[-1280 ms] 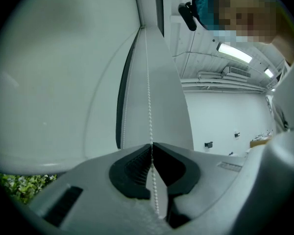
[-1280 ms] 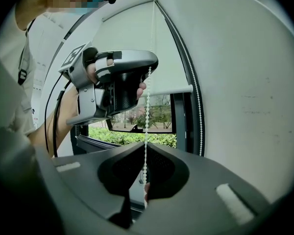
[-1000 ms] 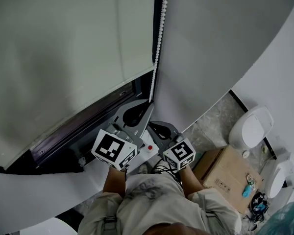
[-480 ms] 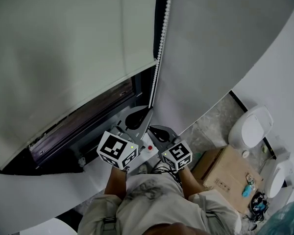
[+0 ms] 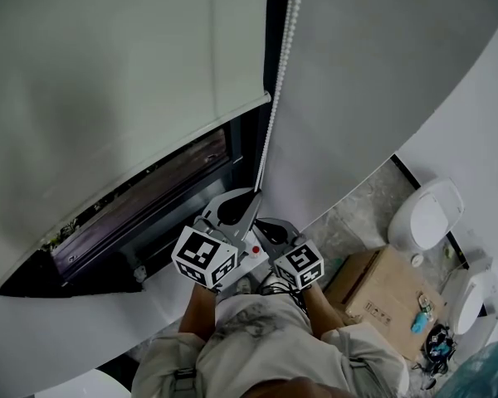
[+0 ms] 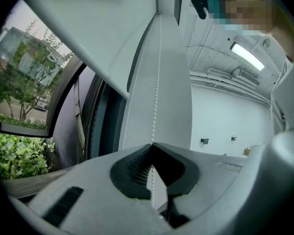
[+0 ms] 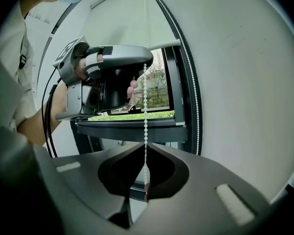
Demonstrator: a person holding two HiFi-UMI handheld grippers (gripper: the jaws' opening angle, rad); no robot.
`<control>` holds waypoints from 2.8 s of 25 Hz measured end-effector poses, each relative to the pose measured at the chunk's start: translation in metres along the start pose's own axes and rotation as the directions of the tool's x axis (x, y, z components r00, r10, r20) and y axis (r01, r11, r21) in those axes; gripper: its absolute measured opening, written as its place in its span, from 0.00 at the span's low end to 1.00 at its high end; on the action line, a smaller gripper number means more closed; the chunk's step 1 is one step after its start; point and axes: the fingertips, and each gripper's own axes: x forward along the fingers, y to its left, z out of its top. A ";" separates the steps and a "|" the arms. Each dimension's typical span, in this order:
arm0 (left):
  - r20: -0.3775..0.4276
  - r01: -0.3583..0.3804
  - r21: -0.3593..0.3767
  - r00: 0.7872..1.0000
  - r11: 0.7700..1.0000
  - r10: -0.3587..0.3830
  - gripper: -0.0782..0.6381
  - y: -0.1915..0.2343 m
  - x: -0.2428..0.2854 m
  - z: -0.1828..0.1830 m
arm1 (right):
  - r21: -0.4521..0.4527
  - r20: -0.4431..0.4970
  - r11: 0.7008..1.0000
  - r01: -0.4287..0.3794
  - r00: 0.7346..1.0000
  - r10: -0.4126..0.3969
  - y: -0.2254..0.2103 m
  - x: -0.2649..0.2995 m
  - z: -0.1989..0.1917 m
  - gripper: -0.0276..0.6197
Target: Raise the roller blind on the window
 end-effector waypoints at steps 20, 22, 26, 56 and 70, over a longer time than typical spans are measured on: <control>-0.068 -0.013 -0.051 0.998 0.999 0.009 0.13 0.006 -0.003 -0.041 | 0.033 -0.075 0.999 0.012 0.997 -0.009 0.001 0.004 -0.040 0.08; -0.068 -0.014 -0.047 0.998 0.999 0.011 0.13 0.005 -0.002 -0.042 | 0.030 -0.070 0.999 0.019 0.997 -0.017 0.000 0.003 -0.041 0.08; -0.066 -0.018 -0.052 0.998 0.999 0.014 0.13 0.004 0.001 -0.044 | 0.019 -0.066 0.999 0.036 0.997 -0.035 -0.005 -0.001 -0.042 0.08; -0.048 -0.050 -0.044 0.998 0.998 0.048 0.13 0.016 0.001 -0.040 | -0.166 0.226 0.986 -0.009 0.973 0.047 0.004 -0.039 0.122 0.15; -0.055 -0.044 -0.037 0.998 0.998 0.042 0.13 0.015 0.003 -0.040 | -0.273 0.364 0.962 0.007 0.926 0.096 -0.001 -0.044 0.210 0.16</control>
